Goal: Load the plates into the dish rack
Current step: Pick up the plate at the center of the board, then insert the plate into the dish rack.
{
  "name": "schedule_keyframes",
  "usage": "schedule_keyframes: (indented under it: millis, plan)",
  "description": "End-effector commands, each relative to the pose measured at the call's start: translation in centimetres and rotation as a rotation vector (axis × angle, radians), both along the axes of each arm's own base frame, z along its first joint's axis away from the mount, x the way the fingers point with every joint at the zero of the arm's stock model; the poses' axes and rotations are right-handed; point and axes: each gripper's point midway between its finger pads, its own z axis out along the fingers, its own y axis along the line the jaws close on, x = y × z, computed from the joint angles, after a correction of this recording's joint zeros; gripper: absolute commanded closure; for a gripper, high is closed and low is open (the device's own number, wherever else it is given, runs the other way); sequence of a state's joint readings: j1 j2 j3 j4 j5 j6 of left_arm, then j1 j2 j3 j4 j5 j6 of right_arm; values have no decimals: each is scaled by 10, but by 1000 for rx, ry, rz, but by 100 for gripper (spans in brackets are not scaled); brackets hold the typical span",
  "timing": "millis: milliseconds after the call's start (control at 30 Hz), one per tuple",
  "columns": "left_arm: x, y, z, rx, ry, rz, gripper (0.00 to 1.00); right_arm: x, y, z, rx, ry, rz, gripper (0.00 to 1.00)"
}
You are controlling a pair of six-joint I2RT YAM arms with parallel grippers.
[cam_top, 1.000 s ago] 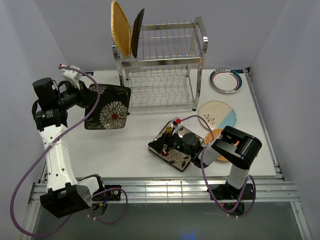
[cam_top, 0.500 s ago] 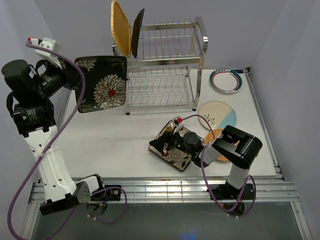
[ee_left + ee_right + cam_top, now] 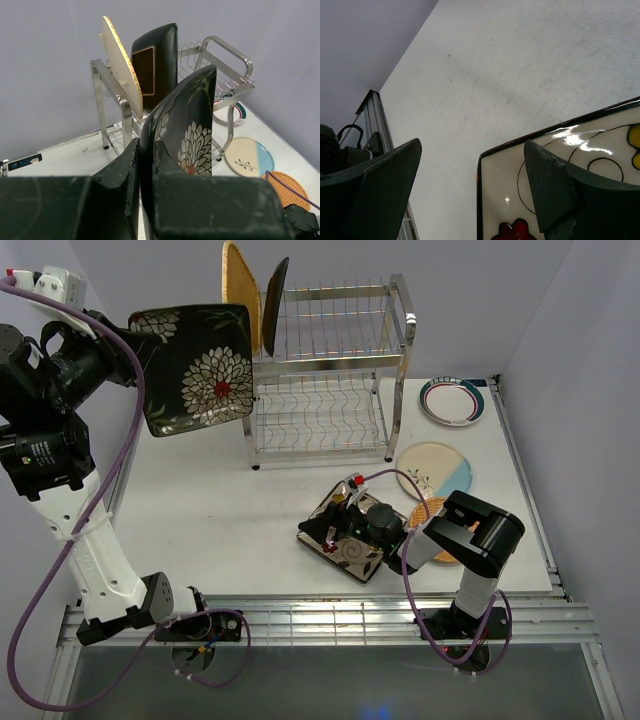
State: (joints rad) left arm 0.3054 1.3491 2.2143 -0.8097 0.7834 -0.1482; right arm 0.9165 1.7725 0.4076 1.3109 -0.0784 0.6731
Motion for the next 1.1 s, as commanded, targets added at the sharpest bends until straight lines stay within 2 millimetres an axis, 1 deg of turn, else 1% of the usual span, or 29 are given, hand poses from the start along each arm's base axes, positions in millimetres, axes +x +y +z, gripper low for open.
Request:
schedule_keyframes:
  millis: [0,200,367,467,600,667,733,833,867,933,967,1067]
  plan:
    - [-21,-7,31,-1,-106,-5,100,-4,-7,144,458,-365,-4,12]
    - [-27,-12,33,-14,-107,-21,100,-4,-5,145,464,-365,1,12]
    - [-37,-15,40,-24,-133,-18,100,-4,-3,144,466,-361,11,12]
    - [-36,-17,36,-28,-126,-40,100,-5,-4,145,466,-363,10,12]
    - [-36,-13,36,-21,-144,-4,100,-6,-7,146,467,-366,5,12]
    - [-37,-18,30,-30,-121,-46,100,-5,-8,146,466,-367,0,12]
    - [-38,-20,29,-35,-119,-58,100,-6,-8,147,468,-367,3,12]
    - [-43,-19,37,-32,-152,-31,100,-6,-7,146,469,-365,8,12]
    - [-49,-20,44,-27,-172,-31,100,-6,-7,144,465,-360,8,12]
    - [-56,-23,50,-27,-189,-36,100,-6,-6,144,466,-358,9,12]
    - [-63,-26,54,-23,-205,-40,100,-5,-4,142,463,-353,12,12]
    - [-68,-28,54,-24,-213,-47,100,-5,1,143,468,-355,30,12]
